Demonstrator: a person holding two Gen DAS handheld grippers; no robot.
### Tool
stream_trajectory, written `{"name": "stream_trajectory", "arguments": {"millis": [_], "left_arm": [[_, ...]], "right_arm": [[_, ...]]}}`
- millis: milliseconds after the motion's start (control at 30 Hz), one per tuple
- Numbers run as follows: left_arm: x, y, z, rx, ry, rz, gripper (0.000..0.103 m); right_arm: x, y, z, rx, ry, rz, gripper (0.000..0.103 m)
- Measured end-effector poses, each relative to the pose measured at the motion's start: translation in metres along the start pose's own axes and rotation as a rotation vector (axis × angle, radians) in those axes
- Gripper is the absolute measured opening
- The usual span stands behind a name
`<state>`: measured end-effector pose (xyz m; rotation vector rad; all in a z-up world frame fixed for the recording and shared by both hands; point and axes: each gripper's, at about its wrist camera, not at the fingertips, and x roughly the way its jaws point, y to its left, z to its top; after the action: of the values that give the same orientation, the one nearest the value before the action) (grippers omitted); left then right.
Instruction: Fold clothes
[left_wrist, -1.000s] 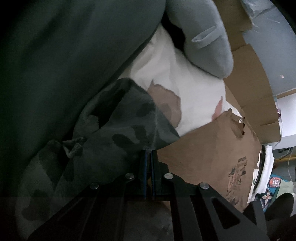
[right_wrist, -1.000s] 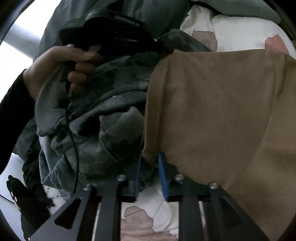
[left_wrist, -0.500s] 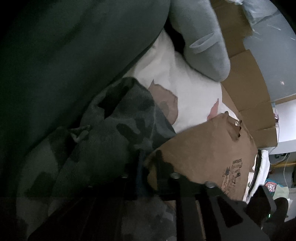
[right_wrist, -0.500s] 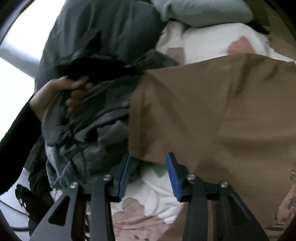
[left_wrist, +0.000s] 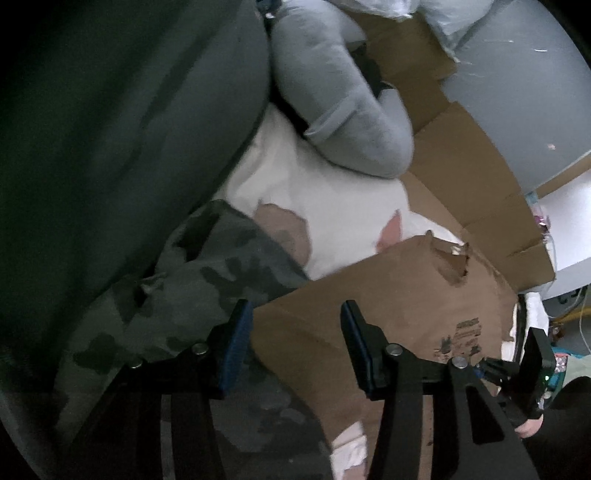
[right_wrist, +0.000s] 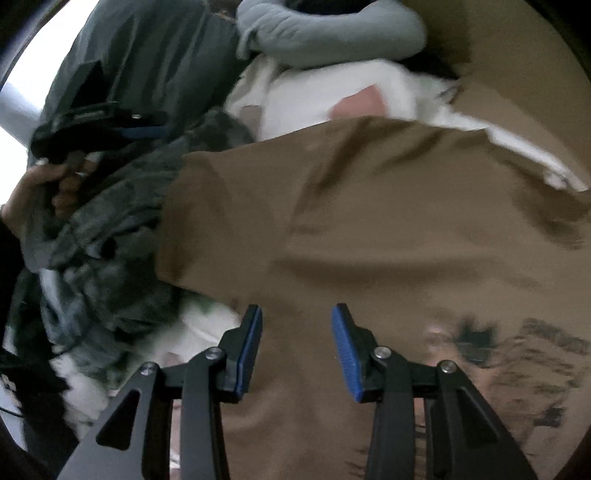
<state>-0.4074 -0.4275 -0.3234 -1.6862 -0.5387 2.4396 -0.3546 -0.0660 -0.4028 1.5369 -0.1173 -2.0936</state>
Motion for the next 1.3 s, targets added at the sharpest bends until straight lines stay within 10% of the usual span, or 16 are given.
{"name": "stream_trajectory", "arguments": {"millis": [600,1300], "left_arm": [[0.033,-0.095,-0.054,0.101,-0.021,-0.010,0.050],[-0.057,-0.207,-0.130,0.058,0.078,-0.001,0.066]], "right_arm": [[-0.066,-0.119,-0.026,0.093,0.109,-0.271,0.038],[-0.230,-0.112,-0.073,0.151,0.063,-0.222,0.045]]}}
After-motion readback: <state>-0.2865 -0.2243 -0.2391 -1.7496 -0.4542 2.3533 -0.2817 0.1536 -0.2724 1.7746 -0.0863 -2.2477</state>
